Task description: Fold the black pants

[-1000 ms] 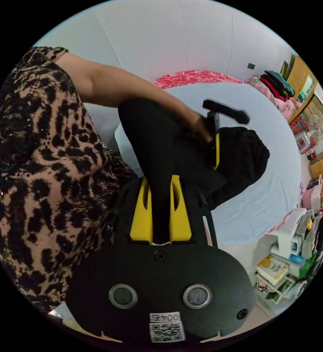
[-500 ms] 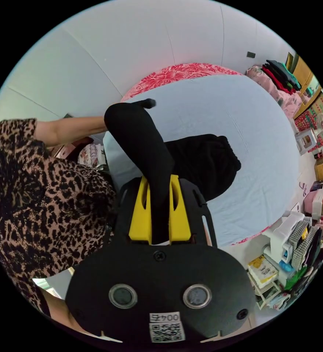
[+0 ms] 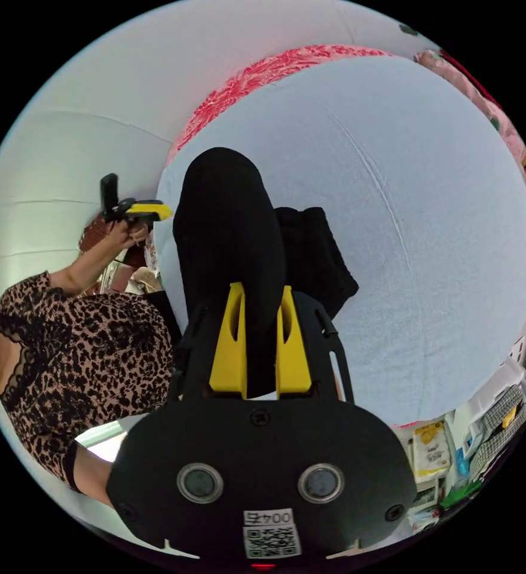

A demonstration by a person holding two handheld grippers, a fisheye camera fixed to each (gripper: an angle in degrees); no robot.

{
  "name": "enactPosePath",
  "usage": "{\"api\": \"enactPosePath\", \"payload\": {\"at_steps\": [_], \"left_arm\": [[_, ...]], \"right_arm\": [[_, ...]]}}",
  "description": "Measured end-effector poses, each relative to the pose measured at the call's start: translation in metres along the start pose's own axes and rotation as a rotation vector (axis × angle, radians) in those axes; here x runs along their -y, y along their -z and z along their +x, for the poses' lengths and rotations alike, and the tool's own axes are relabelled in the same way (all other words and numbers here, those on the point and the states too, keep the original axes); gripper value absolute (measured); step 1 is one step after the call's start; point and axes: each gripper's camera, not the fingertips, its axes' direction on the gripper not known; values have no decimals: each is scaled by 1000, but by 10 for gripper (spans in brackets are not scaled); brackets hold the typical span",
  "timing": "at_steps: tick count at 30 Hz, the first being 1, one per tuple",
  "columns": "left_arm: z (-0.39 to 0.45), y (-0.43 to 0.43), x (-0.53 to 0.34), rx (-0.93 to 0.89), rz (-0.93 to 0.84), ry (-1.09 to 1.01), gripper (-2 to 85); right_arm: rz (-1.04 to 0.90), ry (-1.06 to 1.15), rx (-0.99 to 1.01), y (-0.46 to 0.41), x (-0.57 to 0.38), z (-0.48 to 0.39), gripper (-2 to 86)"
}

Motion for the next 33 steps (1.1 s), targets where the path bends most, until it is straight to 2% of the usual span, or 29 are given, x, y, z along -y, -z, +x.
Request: {"api": "enactPosePath", "payload": {"at_steps": [3,7,10,11,15,18,21,23,27,30,33], "left_arm": [[46,-4,6,65,61,-130,12],[85,-45,24,115,-7,-229,27],[108,-55,32,116,7,-263,36],[114,-55,34,120,18,-274,38],[151,-61,50,130,119,-354,71],[165,-89,67,114,113,-370,93],[164,-120,81,139,83,-362,95],[160,-137,87,212,69,-371,89],[123,-176,104,259,-38,-340,59],[95,-189,102,206,-16,-319,44],[85,-192,98,207,21,-318,36]], "right_arm": [[-28,-61,101,-27,6,46,94],[54,-140,215,-39,-9,80,119],[288,-243,173,-11,-60,83,124],[424,-298,136,1,-91,76,129],[811,-374,-46,-12,-169,-10,138],[952,-371,-20,-70,-165,-62,140],[1062,-420,17,-117,-143,-66,138],[1068,-495,-28,-134,-132,-45,123],[970,-579,-38,-168,-118,26,18],[1003,-559,63,-190,-120,57,-1],[998,-551,-8,-201,-110,56,-3]]}}
